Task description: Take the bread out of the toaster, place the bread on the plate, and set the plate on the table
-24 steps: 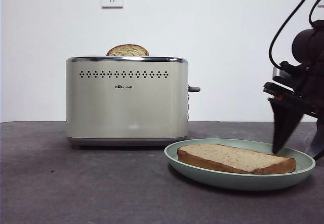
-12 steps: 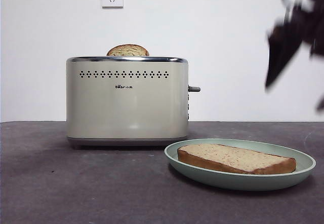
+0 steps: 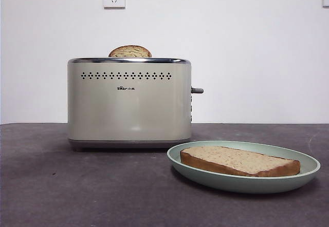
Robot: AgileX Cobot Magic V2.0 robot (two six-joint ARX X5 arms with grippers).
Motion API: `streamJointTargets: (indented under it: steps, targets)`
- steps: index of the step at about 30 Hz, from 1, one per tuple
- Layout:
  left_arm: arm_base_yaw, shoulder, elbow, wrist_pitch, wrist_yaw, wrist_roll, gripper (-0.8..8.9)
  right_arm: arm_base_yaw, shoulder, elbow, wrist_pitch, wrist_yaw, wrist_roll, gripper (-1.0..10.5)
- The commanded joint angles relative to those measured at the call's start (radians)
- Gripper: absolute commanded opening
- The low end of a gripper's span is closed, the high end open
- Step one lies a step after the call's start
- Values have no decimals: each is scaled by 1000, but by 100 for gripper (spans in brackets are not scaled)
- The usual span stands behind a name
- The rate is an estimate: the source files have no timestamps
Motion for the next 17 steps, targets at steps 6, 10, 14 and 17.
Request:
streamJointTargets:
  steps: [6,10,14,17]
  targets:
    - [-4,0,-19,24,-6,16,-8,1,-38,-3,-28,3,-8,-11]
    - [-4,0,-19,23,-5,14,-8,0,-38,-3,-28,4,-9,2]
    - [-2,0,-19,24,-11,14,-6,0,-38,-3,-28,7,-9,1]
    - [-2,0,-19,24,-11,14,-4,0,-38,-3,-28,7,-9,1]
